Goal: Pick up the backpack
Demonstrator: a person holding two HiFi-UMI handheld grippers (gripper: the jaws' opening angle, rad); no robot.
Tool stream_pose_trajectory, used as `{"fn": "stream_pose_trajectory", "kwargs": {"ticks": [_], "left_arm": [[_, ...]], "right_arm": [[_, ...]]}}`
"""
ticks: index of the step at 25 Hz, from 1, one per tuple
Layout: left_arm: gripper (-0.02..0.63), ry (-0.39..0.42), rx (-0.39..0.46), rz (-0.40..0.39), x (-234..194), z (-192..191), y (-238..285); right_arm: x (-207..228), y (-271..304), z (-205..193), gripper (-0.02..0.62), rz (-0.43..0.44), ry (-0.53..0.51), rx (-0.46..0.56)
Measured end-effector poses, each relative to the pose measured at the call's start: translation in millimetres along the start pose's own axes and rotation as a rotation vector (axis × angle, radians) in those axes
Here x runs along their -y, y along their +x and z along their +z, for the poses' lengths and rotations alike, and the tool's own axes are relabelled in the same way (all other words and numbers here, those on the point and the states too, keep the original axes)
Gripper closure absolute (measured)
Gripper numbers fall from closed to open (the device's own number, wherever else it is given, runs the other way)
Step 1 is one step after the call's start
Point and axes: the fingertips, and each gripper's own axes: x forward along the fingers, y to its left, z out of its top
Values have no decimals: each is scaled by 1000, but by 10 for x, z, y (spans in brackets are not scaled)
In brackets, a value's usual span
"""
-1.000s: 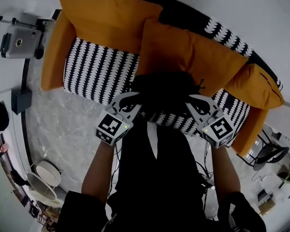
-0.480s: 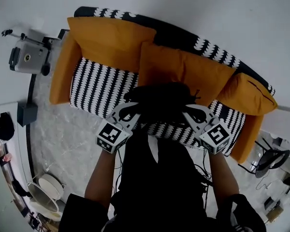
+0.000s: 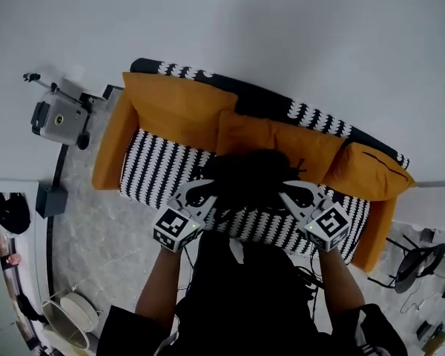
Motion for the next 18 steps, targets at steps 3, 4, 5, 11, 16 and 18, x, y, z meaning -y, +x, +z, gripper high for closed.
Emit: {"fn": "stream_pose_trajectory", "kwargs": {"ticks": [3,4,5,11,16,18], "left_arm": [[563,21,24,2,17,230,-58],[563,29,33,2,21,307,-78],[563,37,41,2,24,381,-98],[563,64,94,6,84,818,-200],[563,76,132,-7,134,1092,-196],[563,89,147,-10,152,1213,-195]], "right_arm": [[-28,-88,221,563,-4,-17,25],[-30,-118,289,563,-8,-19,35],[-30,-145,353,563,-13,-20,46],[-24,-331,709,563,-28,-40,104],[30,-487,1000,563,-57,-61,141],[38,-549,1085,563,-61,-70,166]]}}
